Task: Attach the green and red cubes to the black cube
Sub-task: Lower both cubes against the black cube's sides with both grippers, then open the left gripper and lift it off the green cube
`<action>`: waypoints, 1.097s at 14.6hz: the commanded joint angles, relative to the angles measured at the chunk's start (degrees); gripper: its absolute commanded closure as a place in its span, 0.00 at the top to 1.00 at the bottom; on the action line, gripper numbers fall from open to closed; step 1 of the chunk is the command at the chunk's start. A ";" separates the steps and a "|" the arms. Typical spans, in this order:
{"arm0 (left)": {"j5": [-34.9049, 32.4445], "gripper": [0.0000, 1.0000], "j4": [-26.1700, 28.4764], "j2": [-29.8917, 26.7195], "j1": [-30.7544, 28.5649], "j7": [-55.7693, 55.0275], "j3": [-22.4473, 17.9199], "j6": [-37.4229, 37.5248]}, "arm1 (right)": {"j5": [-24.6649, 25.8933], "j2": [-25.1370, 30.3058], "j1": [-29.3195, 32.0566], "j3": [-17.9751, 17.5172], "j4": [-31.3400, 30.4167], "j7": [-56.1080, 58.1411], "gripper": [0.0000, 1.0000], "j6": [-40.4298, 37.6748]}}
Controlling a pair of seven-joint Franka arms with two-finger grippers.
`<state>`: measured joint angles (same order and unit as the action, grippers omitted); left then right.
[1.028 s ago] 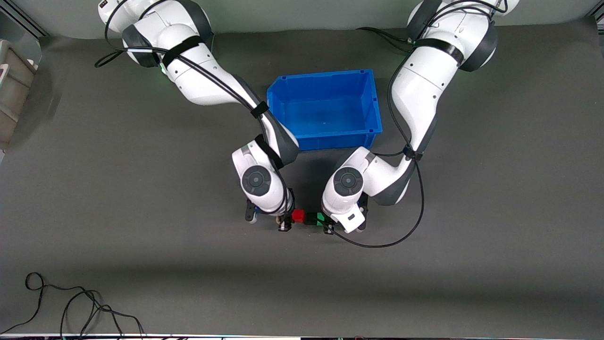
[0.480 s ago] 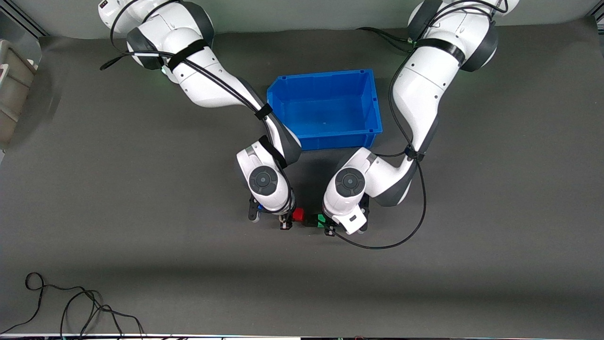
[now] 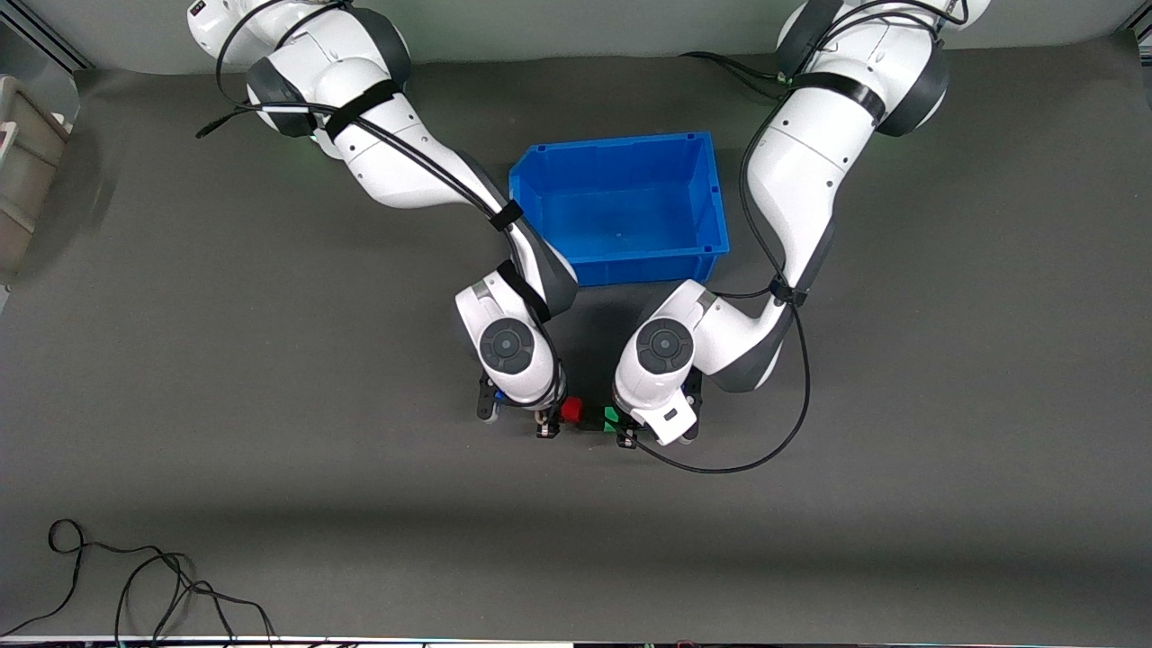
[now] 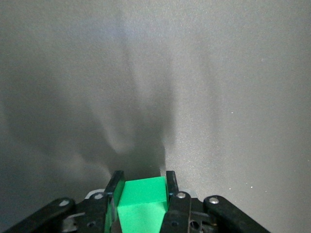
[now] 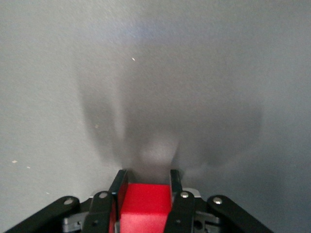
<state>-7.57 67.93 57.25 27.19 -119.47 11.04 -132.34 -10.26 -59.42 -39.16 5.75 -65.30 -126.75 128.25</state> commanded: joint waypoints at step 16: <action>-1.92 1.00 0.98 -0.82 0.67 2.14 -0.49 1.29 | 1.30 -1.75 -0.21 0.40 2.19 -2.54 0.00 2.80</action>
<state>-8.53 68.62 57.30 27.48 -118.15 11.00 -131.89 -10.17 -60.12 -39.31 6.17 -65.08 -127.46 130.66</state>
